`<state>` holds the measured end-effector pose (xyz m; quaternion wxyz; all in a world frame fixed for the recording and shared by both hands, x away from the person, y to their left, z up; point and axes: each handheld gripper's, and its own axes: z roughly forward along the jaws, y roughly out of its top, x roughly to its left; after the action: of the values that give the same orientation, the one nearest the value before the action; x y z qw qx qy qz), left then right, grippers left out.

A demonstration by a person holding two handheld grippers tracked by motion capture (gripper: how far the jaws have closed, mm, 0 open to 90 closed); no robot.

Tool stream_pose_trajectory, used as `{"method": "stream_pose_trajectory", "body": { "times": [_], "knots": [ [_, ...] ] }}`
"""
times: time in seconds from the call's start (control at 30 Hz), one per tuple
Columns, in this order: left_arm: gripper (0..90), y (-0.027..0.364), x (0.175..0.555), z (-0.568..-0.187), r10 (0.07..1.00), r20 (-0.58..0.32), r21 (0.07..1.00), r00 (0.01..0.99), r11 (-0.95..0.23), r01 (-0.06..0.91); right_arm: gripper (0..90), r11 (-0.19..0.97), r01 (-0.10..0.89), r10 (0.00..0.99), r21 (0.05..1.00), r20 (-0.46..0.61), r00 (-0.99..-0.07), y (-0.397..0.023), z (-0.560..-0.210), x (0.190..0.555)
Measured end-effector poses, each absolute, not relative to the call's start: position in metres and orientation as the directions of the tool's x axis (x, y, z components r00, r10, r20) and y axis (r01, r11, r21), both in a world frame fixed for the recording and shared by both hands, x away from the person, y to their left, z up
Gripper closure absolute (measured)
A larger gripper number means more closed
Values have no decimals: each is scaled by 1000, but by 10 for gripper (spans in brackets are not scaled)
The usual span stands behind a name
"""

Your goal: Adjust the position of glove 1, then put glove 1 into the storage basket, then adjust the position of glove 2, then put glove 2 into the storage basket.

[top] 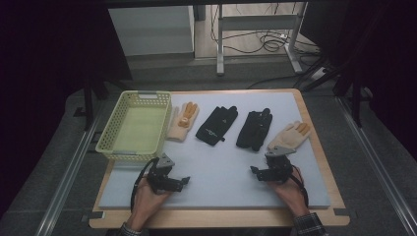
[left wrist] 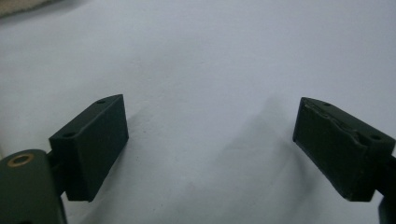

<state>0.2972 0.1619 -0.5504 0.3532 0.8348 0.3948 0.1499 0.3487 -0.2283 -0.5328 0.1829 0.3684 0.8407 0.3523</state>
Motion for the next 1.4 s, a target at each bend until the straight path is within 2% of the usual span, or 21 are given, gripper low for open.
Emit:
{"method": "stream_pose_trajectory", "body": {
  "times": [0.17,0.27,0.5,1.0,1.4],
  "knots": [
    [82,163,298,-551,769,-38,707,638,-431,561,174,483,491,749,725,-51,-661,-228,-533,349],
    [82,163,298,-551,769,-40,708,638,-429,561,115,495,493,740,716,-50,-670,-227,-533,349],
    [82,163,298,-551,769,-38,707,639,-430,561,111,495,498,743,712,-50,-667,-226,-533,349],
    [83,163,298,-551,769,-42,708,638,-428,562,191,486,501,748,716,-43,-663,-228,-531,349],
    [83,163,298,-551,770,-44,710,637,-424,562,261,430,501,767,751,-11,-641,-233,-509,365]
  ]
}}
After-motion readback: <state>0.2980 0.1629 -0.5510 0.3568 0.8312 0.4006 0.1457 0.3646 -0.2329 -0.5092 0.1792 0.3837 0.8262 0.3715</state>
